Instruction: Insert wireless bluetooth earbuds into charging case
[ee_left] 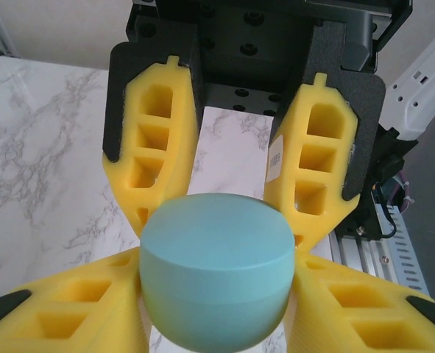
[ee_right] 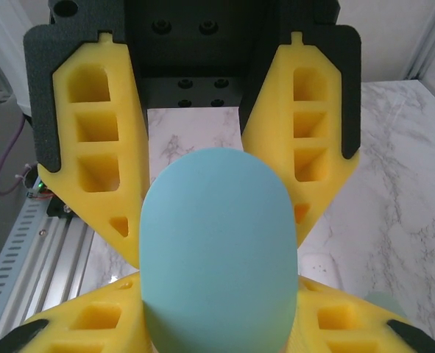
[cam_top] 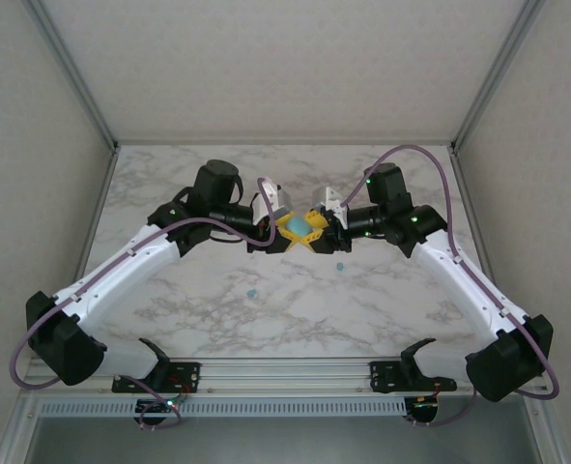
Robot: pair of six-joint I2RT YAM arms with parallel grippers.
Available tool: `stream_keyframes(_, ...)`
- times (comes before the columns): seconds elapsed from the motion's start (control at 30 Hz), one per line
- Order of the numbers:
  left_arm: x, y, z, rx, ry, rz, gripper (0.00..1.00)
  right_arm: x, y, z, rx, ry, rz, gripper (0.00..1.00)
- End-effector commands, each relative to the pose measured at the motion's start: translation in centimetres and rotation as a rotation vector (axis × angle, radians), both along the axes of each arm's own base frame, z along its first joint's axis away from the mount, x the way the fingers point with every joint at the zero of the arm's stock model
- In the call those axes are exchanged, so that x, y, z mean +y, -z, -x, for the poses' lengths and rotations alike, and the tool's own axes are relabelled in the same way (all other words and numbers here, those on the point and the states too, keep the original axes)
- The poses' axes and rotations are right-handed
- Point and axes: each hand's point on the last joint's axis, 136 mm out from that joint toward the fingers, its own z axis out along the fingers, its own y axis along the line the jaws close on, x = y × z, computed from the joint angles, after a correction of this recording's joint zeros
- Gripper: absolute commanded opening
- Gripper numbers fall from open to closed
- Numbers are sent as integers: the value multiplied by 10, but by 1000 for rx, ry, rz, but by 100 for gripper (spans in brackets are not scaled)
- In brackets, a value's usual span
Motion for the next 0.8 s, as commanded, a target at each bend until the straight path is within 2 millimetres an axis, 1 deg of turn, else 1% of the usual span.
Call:
stream_keyframes(0.0,-2,-7,6,17,35,8,42,1,-15,-1,-39,-6,-27,38)
stream_keyframes(0.1,-2,-4,6,26,34,-4,40,1,-16,0,-34,-8,-31,39)
stream_keyframes(0.17,-1,-3,6,25,31,-8,37,1,-16,0,-35,-6,-32,40)
stream_keyframes(0.33,-2,-8,3,14,10,16,32,-2,-15,-5,-39,42,-13,48)
stream_keyframes(0.47,-1,-15,1,1,-10,63,28,-12,-11,-13,-53,134,6,58)
stream_keyframes(0.57,0,-23,-4,-6,-47,126,26,-20,-17,-14,-22,195,-25,62)
stream_keyframes(0.67,0,-33,-6,-17,-71,191,25,-23,-20,-9,21,213,-47,62)
stream_keyframes(0.77,1,-39,-10,-20,-110,244,25,-24,-23,-9,77,245,-62,63)
